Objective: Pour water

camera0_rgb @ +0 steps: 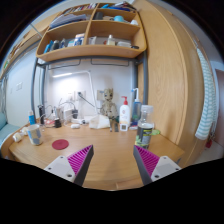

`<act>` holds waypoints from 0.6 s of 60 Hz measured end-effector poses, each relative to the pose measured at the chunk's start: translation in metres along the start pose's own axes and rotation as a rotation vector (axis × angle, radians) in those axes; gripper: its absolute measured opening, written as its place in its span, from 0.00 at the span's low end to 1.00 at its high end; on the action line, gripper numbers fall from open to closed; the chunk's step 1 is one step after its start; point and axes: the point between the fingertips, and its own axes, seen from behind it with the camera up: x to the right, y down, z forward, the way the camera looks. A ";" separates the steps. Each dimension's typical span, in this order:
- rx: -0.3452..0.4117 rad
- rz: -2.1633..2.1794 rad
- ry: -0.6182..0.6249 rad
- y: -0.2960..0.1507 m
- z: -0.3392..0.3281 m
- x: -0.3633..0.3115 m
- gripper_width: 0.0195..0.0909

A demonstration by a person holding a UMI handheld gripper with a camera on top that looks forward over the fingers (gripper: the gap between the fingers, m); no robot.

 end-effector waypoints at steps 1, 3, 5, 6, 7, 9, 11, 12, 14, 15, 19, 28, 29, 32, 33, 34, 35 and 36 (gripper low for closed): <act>0.002 0.001 0.010 0.000 0.002 0.010 0.88; 0.007 0.001 0.028 0.000 0.007 0.028 0.88; 0.014 0.000 0.038 -0.001 0.011 0.042 0.87; 0.018 -0.001 0.042 -0.002 0.014 0.049 0.87; 0.023 -0.003 0.046 -0.003 0.017 0.055 0.88; 0.036 -0.007 0.049 -0.006 0.024 0.067 0.88; 0.047 -0.014 0.049 -0.009 0.033 0.077 0.88; 0.051 -0.019 0.050 -0.010 0.037 0.082 0.87; 0.062 -0.029 0.051 -0.013 0.046 0.090 0.87; 0.069 -0.035 0.050 -0.016 0.051 0.094 0.87; 0.091 -0.062 0.046 -0.022 0.068 0.104 0.86; 0.137 -0.077 0.004 -0.037 0.100 0.107 0.78; 0.139 -0.076 -0.003 -0.037 0.102 0.106 0.76; 0.133 -0.071 -0.013 -0.037 0.111 0.106 0.71; 0.129 -0.069 -0.015 -0.036 0.114 0.107 0.70; 0.124 -0.066 -0.020 -0.035 0.116 0.106 0.69; 0.118 -0.064 -0.026 -0.034 0.118 0.106 0.67; 0.114 -0.059 -0.032 -0.032 0.120 0.105 0.65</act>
